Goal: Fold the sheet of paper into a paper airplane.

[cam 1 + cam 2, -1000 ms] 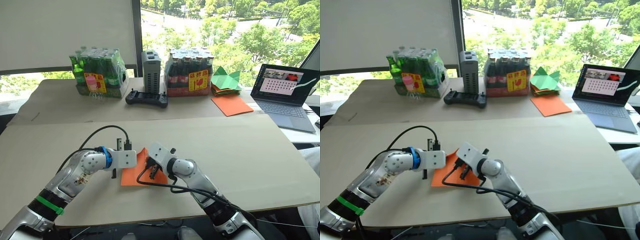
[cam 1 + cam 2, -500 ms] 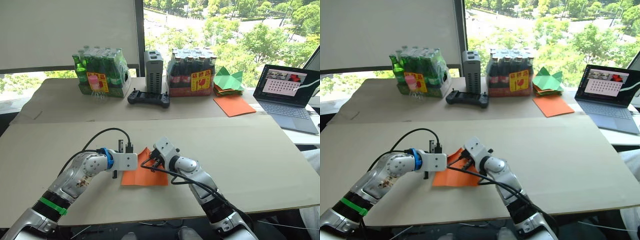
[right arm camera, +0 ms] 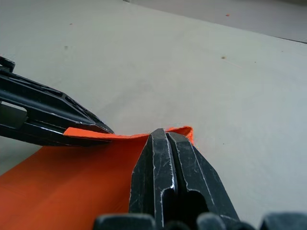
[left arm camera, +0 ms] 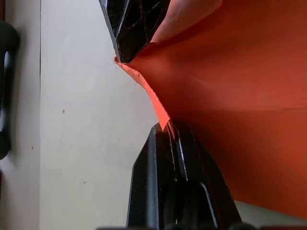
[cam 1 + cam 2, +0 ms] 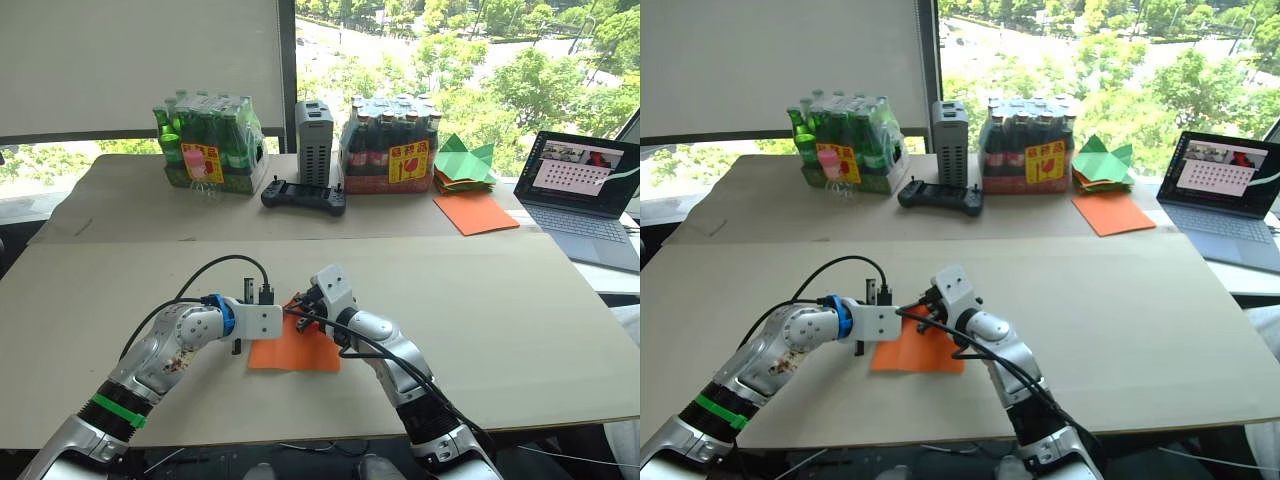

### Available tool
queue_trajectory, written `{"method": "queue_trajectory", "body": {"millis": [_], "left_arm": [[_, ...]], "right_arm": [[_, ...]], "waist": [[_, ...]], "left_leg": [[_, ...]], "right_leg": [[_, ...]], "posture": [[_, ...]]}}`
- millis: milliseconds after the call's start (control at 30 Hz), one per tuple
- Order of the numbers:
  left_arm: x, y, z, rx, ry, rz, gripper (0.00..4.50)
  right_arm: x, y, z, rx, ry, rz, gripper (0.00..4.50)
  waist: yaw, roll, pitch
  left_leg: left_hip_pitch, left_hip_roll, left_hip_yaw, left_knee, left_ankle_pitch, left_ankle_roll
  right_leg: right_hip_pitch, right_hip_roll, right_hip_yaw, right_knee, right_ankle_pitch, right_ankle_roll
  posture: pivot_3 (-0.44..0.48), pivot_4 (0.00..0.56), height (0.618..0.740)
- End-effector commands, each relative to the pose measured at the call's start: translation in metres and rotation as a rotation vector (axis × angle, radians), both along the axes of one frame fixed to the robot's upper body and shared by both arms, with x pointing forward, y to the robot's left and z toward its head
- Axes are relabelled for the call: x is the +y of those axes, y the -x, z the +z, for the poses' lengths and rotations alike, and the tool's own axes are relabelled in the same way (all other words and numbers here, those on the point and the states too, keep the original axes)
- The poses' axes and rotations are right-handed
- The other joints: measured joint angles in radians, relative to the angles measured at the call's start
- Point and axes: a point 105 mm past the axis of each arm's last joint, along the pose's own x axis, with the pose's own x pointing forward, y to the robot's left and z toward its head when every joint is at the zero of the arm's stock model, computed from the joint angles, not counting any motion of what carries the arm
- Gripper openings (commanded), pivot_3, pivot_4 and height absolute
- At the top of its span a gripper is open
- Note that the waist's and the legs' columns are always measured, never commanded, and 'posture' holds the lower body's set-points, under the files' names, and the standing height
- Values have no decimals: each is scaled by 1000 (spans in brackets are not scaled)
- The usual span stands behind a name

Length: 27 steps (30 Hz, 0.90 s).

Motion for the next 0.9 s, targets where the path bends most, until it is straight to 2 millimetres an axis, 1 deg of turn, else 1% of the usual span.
{"method": "queue_trajectory", "body": {"millis": [33, 133, 333, 533, 700, 900], "left_arm": [[2, 2, -9, 29, -42, -7, 17], [2, 1, -9, 26, -49, -10, 17], [-5, 0, -10, 30, -59, -33, 17], [-10, -2, -6, 5, -88, -63, 17], [-14, 3, -5, -54, -189, -149, 17], [-13, 4, -2, -128, -296, -210, 17]], "right_arm": [[-3, -6, 18, -66, -60, -39, 0], [-2, -7, 20, -64, -73, -43, 0], [6, -4, 20, -62, -83, -4, 0], [7, -2, 15, -49, -73, 7, 0], [6, -3, 15, -50, -66, 0, 0], [5, -4, 14, -50, -62, -9, 0]], "waist": [[0, 0, 0], [0, 0, 0], [2, 0, 0], [2, 0, 0], [2, 0, 0], [-1, 0, 0]], "left_leg": [[0, 0, 0, 0, 0, 0], [0, 0, 0, 0, 0, 0], [0, 0, 0, 0, 0, 0], [0, 0, 0, 0, 0, 0], [0, 0, 0, 0, 0, 0], [0, 0, 0, 0, 0, 0]], "right_leg": [[0, 0, 0, 0, 0, 0], [0, 0, 0, 0, 0, 0], [0, 0, 0, 0, 0, 0], [0, 0, 0, 0, 0, 0], [0, 0, 0, 0, 0, 0], [-1, 0, 0, 0, 0, 0]], "posture": [[0, 150, 740], [0, 150, 740], [0, 150, 740], [0, 150, 740], [0, 150, 740], [0, 150, 740]]}}
